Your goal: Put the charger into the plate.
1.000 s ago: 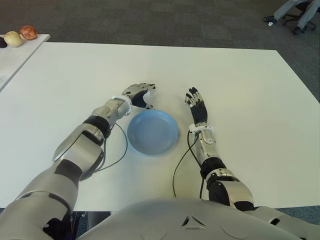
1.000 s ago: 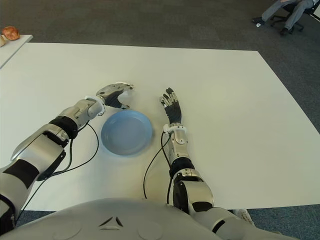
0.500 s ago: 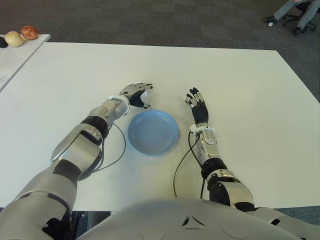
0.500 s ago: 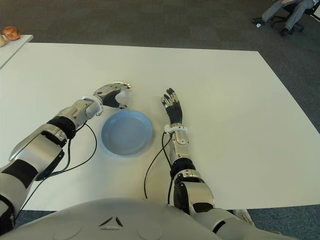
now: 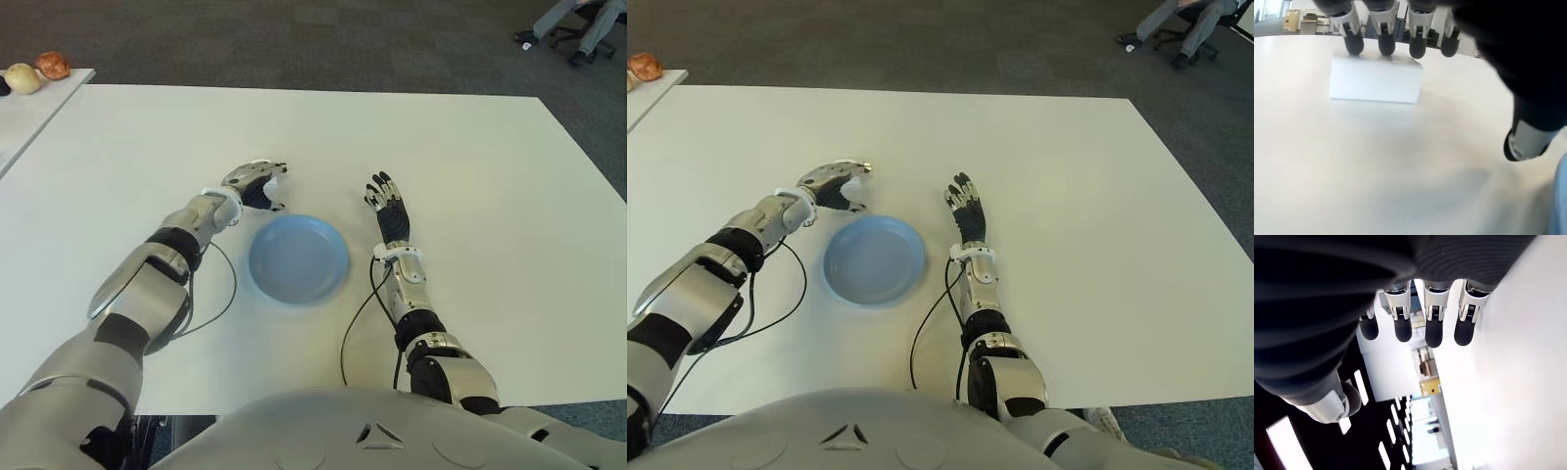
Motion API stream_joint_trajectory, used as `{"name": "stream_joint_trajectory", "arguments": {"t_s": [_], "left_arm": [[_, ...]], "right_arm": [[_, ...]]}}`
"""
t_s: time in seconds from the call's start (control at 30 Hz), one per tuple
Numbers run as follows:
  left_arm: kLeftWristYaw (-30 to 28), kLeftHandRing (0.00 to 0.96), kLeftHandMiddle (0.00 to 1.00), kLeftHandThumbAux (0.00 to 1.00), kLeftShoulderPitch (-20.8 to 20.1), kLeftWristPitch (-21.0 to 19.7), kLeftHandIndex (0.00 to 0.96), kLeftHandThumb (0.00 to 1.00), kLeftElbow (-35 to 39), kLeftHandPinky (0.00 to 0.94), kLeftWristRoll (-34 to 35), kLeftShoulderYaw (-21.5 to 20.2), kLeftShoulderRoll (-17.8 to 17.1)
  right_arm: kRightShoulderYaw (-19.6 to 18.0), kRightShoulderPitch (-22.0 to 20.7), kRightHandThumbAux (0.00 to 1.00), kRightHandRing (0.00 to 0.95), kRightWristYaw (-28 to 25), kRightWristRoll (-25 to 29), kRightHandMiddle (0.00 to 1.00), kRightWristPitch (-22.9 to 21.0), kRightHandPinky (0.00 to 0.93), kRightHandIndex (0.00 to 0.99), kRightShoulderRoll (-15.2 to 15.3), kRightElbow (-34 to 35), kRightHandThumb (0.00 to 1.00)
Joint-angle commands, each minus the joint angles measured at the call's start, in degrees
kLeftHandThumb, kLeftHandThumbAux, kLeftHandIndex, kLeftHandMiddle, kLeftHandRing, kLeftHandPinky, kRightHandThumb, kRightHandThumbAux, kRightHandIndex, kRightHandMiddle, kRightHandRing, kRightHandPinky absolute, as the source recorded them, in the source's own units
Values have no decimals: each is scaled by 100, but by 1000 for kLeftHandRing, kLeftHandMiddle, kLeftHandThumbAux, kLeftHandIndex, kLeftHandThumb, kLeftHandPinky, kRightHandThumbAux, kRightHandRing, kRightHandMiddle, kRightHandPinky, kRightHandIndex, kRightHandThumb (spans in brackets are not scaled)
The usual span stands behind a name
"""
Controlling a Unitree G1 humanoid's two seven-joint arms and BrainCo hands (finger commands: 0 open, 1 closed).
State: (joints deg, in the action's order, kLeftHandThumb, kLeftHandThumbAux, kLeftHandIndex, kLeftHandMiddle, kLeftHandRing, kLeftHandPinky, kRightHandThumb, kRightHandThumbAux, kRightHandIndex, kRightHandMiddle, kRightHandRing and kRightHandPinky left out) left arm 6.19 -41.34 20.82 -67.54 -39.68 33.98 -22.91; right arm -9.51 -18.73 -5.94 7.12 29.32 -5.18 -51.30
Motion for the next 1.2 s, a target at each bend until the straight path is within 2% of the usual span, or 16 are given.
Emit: {"name": "stream_joint_trajectory", "arguments": {"t_s": [0.03,0.17,0.33,0.4,0.53,0.63,0.9,1.2], "left_arm": [[-494,25,10,554,513,-87,0,0,-245,70,-38,62,-243],[-550,33,17,555,599,53,0,0,-204,86,2,38,-479],[-901,44,28,587,634,376,0,0,-113,100,98,-8,-766],[-1183,47,33,609,635,541,0,0,32,102,169,-38,-914],[-2251,51,38,651,787,840,0,0,1161,100,630,-221,-1485],[-2574,48,38,679,911,848,0,0,1565,90,779,-282,-1671],[-2978,41,36,724,1365,716,0,0,2499,81,1015,-602,-2078],[-3048,47,34,752,1727,811,0,0,3227,97,1114,-974,-2379]], "right_arm": [[-44,456,625,109,35,82,118,-327,149,90,-89,-254,33],[-51,459,628,110,23,88,118,-323,150,90,-86,-255,33],[-66,451,631,110,-7,99,117,-316,152,89,-84,-280,33],[-70,446,631,110,-12,95,117,-318,152,89,-83,-288,32],[-91,414,630,111,-33,97,117,-326,152,89,-70,-332,32],[-103,393,629,113,-38,96,120,-327,153,93,-69,-355,31],[-116,374,634,118,-37,88,126,-323,156,95,-76,-376,31],[-111,345,641,116,-20,64,122,-308,157,89,-71,-425,31]]}}
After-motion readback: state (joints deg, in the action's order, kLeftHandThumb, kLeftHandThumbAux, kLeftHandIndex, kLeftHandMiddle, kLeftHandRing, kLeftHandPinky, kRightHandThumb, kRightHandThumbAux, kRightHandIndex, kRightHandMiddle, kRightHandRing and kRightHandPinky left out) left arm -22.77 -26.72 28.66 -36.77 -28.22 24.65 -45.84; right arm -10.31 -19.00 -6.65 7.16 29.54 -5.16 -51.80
